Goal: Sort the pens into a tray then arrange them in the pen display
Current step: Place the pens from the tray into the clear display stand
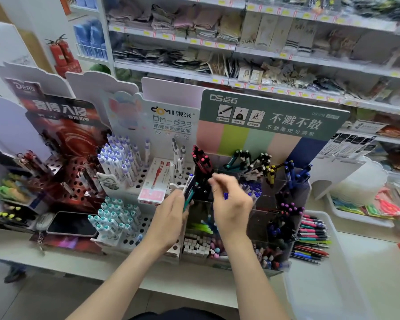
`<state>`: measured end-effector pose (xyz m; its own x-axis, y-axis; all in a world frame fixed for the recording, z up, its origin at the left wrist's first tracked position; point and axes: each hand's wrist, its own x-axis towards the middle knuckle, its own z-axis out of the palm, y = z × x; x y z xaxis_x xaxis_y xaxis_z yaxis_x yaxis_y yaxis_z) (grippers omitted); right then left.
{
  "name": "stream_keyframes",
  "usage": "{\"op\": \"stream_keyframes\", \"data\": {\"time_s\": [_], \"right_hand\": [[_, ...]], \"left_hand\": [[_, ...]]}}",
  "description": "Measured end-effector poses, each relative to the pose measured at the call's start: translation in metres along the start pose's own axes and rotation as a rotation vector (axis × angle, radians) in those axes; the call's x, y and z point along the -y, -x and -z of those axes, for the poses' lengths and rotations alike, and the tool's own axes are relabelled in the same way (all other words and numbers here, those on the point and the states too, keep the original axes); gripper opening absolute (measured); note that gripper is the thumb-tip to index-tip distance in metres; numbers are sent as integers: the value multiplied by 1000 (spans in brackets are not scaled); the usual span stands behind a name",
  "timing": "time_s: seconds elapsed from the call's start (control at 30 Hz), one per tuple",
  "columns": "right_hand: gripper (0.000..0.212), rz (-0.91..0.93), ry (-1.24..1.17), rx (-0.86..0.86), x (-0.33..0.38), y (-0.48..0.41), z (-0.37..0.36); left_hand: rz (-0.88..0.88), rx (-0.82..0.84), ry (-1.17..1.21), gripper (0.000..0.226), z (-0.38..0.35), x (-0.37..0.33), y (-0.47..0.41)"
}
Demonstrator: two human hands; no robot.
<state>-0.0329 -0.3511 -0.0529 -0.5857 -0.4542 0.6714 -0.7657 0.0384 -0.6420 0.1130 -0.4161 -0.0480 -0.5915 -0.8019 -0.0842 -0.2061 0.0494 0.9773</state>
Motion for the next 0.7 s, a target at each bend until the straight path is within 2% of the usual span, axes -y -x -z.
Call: {"op": "stream_keyframes", "data": {"time_s": [0.07,0.17,0.3,0.37,0.47,0.53,0.57,0.63,0.7], "right_hand": [[13,50,111,131,-5,12,-7],[20,43,183,170,1,11,-6],[25,-293,-87,301,22,1,-2],[18,-441,-232,238,30,-4,-2],[14,-549,-425,-121,40,-17,7],[17,-458,-381,-301,45,-25,17],[19,-382,-325,-317,45,-26,19],[19,-231,-199,-224,36,-20,16],[18,-142,-106,-19,20,-5,4]], "left_hand": [[-5,6,7,38,0,-1,1],[-15,22,23,33,2,1,2],[-66,53,-9,33,2,-4,4],[-97,44,-31,34,2,-5,4],[-71,-22,-74,36,4,1,4],[-36,-68,-67,34,6,7,4],[-27,-82,-65,33,7,8,4],[-12,-97,-60,29,7,9,3],[-2,-101,-47,24,6,8,3]]}}
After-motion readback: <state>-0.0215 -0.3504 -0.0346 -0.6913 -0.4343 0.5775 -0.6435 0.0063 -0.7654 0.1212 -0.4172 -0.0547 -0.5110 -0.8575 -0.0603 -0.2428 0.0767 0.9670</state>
